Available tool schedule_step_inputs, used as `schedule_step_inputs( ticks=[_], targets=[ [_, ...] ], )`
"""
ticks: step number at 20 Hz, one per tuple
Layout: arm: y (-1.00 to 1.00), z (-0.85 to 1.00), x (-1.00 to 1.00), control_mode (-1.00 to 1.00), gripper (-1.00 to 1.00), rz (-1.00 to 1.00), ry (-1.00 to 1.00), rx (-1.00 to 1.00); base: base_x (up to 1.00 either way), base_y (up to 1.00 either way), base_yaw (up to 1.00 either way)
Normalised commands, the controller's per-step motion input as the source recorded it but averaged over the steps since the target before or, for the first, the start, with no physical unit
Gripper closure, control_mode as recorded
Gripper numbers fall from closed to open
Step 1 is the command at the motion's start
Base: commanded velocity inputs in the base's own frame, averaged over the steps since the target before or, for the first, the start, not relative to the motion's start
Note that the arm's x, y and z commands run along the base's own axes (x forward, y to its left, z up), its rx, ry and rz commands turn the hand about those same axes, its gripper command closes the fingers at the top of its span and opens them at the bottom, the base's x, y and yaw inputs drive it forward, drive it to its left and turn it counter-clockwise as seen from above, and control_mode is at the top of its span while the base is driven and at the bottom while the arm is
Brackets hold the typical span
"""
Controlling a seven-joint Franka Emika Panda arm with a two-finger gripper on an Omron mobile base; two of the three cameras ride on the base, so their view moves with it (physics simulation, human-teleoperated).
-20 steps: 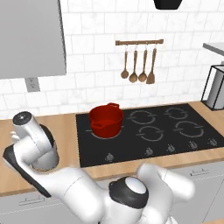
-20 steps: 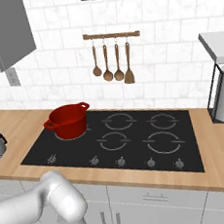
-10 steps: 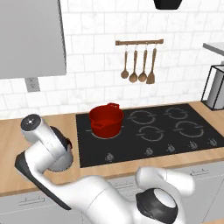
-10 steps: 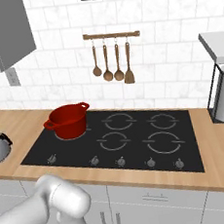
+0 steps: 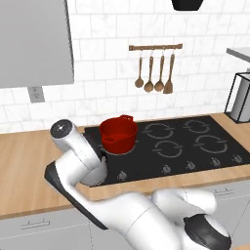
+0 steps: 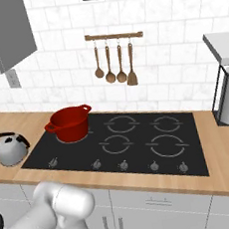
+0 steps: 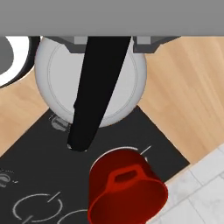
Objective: Pick the kettle from the counter and place it on a stove burner. Then turn the burner on.
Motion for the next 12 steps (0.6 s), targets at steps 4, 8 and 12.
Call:
schedule_step_inputs(
  ticks=[4,8,12],
  targets=[
    [-0.99,0.15,-0.01,-1.00,1.00,-0.17,0.03,0.02,0.00,0.00,0.00],
    [-1.00,0.04,0.00,-1.00,1.00,-0.18,0.04,0.01,0.00,0.00,0.00],
    [-1.00,0.00,0.00,-1.00,1.00,-0.19,0.01,0.00,0.00,0.00,0.00]
  ],
)
